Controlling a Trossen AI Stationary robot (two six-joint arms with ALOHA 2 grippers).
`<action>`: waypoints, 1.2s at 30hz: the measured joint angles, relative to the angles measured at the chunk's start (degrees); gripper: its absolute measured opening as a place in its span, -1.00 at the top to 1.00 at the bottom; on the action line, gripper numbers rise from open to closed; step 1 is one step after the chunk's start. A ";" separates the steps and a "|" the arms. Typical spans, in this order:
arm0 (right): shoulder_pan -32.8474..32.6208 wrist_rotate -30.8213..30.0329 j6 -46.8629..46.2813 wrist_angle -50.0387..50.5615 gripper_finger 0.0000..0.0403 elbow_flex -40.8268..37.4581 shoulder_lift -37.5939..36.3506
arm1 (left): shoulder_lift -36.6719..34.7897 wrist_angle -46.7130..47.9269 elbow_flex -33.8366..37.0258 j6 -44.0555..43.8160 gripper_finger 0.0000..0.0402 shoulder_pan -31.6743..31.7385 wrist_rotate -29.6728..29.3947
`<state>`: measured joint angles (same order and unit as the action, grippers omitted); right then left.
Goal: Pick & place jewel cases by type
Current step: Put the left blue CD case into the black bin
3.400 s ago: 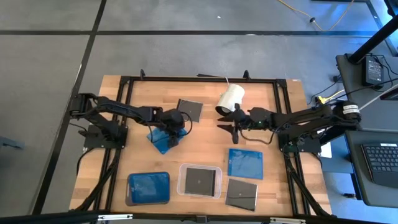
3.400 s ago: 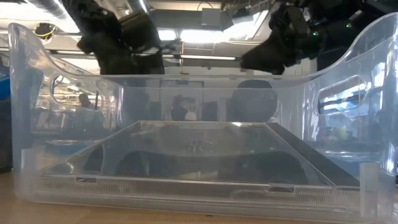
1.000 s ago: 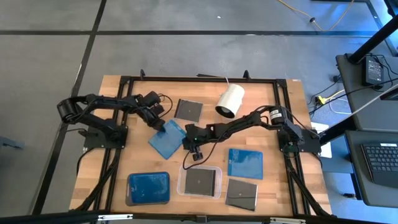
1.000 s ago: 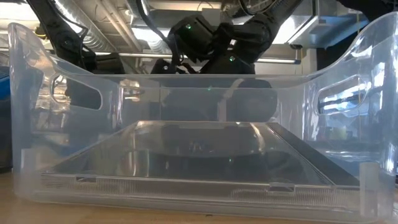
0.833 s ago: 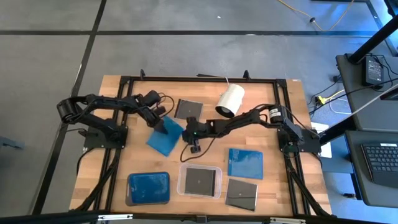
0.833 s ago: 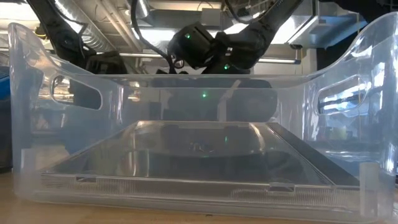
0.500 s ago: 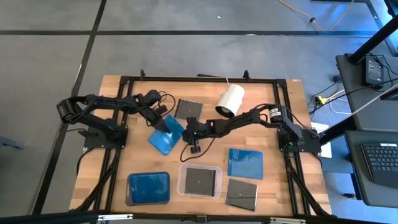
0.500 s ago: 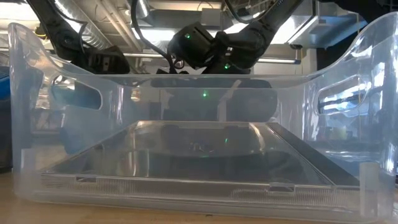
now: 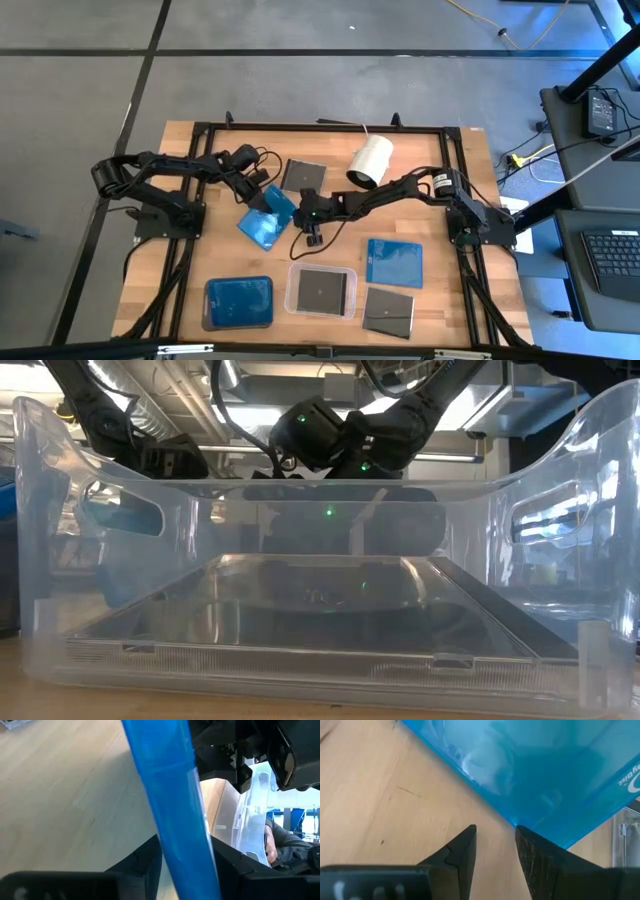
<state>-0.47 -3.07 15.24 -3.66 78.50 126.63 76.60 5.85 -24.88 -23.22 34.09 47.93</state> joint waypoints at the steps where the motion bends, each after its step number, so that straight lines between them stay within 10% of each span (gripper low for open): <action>1: 0.00 0.00 -0.02 0.03 0.29 0.00 -0.02 | 0.00 0.09 0.00 0.12 0.46 0.02 -0.25; 20: 1.11 -0.26 -3.55 22.76 0.29 -1.90 -11.13 | -1.03 -2.57 -0.02 7.50 0.93 0.02 1.30; 36: 2.82 -0.35 -10.94 -9.72 0.29 -21.92 -22.30 | -12.83 -33.03 -0.02 14.93 0.93 -1.11 -0.02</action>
<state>2.35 -3.42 4.30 -13.38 56.58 104.33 63.76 -27.18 -24.91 -8.30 32.98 47.91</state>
